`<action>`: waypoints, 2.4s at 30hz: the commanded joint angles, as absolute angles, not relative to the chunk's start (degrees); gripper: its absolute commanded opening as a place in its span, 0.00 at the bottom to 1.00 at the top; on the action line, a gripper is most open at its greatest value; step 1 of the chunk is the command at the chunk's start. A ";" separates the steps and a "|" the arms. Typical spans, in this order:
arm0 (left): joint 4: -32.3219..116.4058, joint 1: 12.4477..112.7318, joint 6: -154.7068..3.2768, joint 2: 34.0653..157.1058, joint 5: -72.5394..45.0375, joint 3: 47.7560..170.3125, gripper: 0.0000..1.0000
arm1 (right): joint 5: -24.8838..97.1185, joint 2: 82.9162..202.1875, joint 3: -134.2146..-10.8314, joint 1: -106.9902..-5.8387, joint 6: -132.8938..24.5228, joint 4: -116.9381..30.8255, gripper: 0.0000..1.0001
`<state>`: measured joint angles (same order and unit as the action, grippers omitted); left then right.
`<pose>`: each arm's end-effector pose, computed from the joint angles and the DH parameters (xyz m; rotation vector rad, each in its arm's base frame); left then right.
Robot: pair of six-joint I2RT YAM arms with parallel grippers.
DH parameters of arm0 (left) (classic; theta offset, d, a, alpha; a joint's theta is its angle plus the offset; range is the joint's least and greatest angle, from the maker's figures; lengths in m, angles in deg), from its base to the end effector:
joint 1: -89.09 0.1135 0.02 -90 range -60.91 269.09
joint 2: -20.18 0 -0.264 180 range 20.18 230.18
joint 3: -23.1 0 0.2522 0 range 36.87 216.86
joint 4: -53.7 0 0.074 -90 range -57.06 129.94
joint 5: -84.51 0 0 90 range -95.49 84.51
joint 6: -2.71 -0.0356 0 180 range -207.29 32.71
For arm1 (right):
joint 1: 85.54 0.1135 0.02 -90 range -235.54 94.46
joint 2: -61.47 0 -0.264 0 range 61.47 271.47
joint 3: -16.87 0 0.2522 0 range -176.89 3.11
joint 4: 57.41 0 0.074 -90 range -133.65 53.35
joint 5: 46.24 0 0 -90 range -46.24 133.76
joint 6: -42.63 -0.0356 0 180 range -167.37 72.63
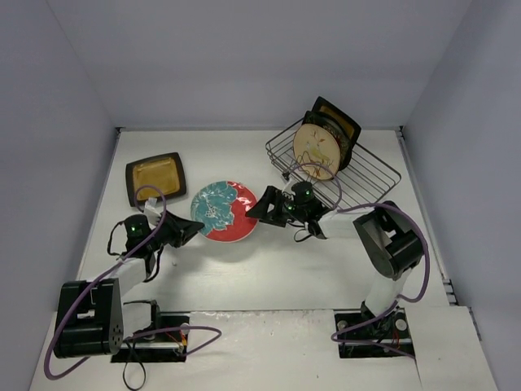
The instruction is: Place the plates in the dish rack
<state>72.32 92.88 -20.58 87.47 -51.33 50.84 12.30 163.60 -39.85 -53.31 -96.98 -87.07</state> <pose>0.2061 -0.0119 0.1611 -0.6914 2.0051 -1.4659 0.2887 0.2040 0.1637 -0.1217 2.0821 1.4455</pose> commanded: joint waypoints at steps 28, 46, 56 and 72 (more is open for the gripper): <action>47.53 92.78 -37.70 79.68 -52.78 67.35 0.63 | 18.86 152.01 -57.17 -51.44 -79.82 -73.21 0.00; 1.27 92.60 -60.48 78.01 -21.84 91.79 0.82 | 34.71 140.74 -80.29 -63.30 -35.53 -53.41 0.00; -2.25 92.60 -63.12 76.96 -17.53 94.70 0.95 | 32.51 146.28 -84.51 -68.22 -18.20 -55.69 0.00; -4.27 92.78 -64.09 77.75 -9.97 98.30 0.97 | 32.16 152.00 -84.69 -71.22 -12.74 -57.62 0.00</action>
<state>-4.55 92.58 -62.54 77.87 -12.17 94.49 32.38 154.90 -79.98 -70.95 -14.66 -42.70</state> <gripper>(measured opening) 0.973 0.182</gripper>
